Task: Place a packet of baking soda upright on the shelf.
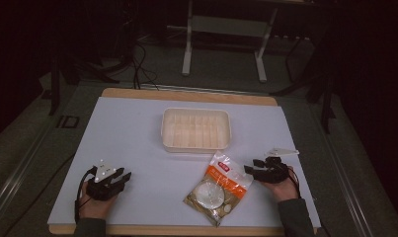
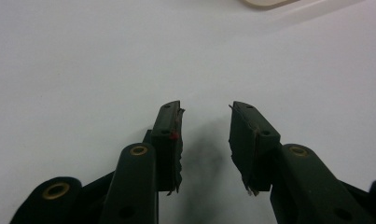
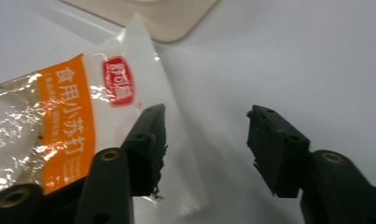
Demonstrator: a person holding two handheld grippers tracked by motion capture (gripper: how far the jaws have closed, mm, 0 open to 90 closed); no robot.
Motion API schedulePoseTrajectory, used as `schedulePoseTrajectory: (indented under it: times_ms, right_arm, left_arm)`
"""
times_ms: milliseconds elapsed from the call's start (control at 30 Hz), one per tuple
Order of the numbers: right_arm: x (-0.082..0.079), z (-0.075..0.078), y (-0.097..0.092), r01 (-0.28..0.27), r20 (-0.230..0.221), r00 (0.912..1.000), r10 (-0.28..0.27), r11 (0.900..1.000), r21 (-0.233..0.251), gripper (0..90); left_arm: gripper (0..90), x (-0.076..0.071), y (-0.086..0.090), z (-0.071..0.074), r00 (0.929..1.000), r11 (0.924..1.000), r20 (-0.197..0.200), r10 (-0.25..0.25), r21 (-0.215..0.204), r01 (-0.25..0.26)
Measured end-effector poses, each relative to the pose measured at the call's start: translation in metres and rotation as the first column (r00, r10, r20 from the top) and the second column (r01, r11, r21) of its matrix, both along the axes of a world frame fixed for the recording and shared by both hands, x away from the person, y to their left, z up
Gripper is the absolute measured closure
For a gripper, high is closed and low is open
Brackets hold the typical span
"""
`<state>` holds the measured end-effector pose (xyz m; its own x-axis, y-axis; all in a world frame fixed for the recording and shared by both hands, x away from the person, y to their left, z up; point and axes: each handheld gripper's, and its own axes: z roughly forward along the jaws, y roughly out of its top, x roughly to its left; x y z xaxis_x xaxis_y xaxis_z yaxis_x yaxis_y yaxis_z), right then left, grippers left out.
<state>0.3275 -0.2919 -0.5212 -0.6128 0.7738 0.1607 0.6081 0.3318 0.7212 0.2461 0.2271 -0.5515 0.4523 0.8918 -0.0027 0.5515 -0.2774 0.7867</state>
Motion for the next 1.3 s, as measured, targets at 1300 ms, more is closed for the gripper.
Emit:
schedulePoseTrajectory:
  times_ms: [1300]
  right_arm:
    - [0.023, 0.004, 0.027, -0.246, -0.170, 0.9496, 0.264, 0.9621, 0.117, 66.4]
  left_arm:
    - [61.9, 0.001, -0.001, 0.000, 1.0000, 0.9999, -0.005, 0.007, 0.009, -0.007]
